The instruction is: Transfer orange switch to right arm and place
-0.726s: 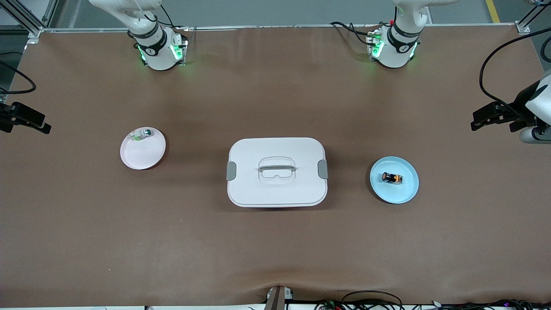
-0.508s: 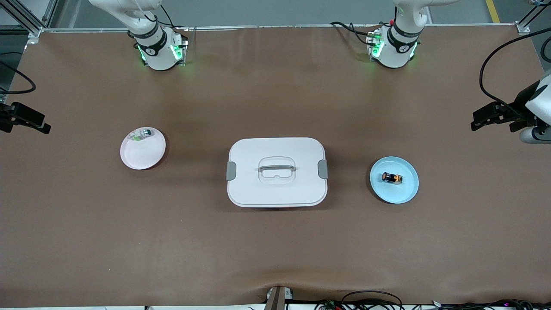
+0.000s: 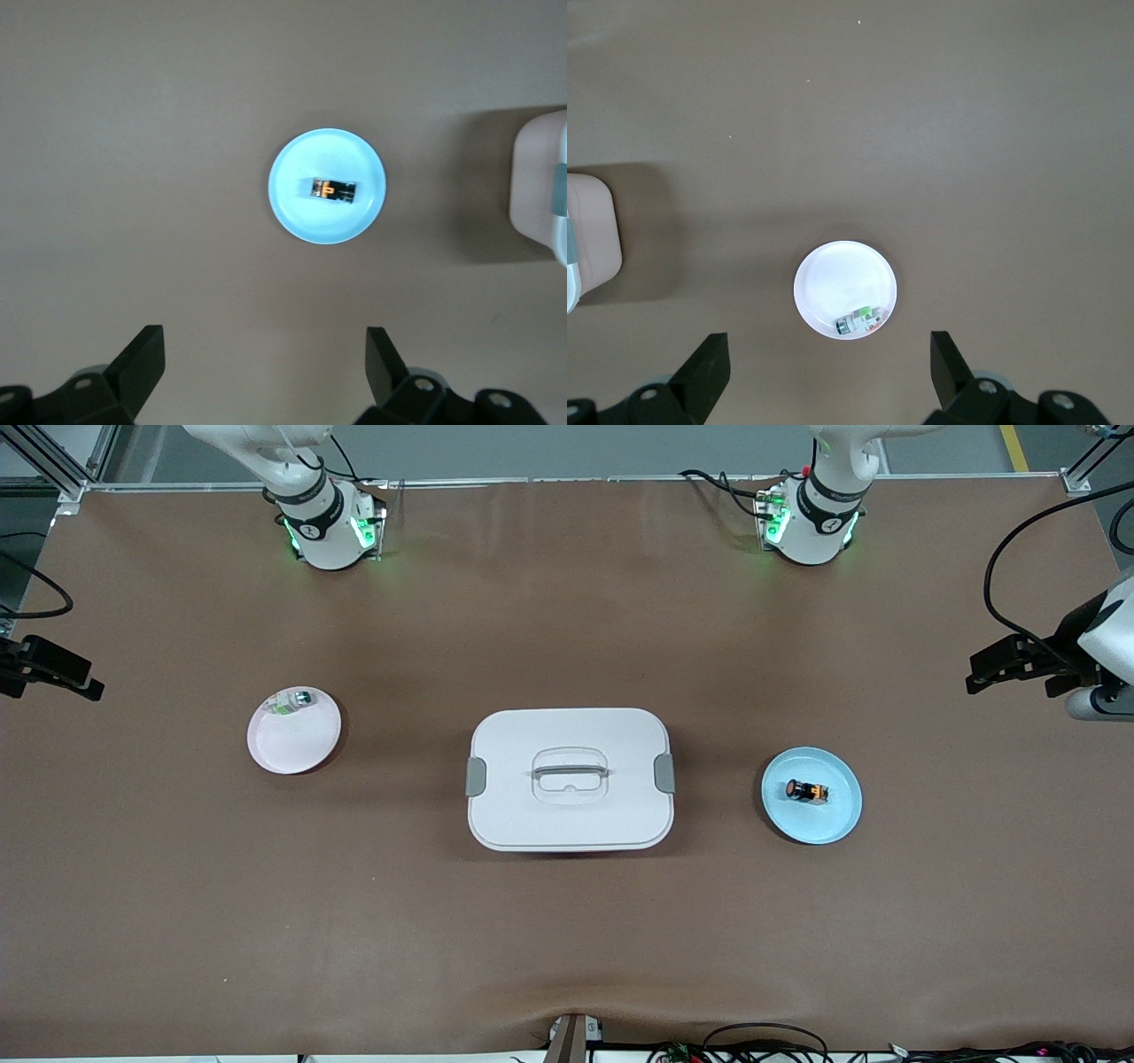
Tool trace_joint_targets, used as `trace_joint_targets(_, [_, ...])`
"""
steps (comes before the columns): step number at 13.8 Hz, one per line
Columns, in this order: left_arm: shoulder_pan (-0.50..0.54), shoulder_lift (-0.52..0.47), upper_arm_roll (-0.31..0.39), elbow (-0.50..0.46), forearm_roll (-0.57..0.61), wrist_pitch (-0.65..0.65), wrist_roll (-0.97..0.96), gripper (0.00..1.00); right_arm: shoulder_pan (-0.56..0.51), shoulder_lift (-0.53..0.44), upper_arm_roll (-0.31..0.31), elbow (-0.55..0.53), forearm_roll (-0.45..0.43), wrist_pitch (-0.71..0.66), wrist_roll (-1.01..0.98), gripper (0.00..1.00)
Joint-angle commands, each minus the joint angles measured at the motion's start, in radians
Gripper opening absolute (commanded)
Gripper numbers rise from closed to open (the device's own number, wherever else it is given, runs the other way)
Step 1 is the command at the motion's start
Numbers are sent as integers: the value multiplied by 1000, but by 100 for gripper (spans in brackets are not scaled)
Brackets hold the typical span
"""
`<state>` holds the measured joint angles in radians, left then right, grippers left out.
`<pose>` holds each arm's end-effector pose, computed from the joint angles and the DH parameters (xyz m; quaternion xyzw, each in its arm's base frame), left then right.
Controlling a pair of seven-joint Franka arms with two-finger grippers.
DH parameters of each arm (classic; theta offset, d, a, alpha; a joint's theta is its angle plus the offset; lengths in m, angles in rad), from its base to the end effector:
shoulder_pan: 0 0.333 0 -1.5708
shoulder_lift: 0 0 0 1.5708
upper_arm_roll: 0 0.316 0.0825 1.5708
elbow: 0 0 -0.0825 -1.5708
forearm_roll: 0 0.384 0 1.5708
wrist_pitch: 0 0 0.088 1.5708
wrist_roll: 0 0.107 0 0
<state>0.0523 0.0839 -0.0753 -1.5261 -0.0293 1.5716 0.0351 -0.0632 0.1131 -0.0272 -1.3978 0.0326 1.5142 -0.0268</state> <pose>0.5792 -0.0146 0.5983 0.9992 -0.0287 -0.0190 0.0179 0.5824 -0.0481 0.6364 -0.9994 0.0308 -0.0025 0.0146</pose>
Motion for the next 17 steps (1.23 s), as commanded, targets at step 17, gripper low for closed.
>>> trace_joint_targets(17, [-63, 177, -7, -201, -129, 315, 20, 100, -12, -23, 6, -20, -2, 3, -1, 100])
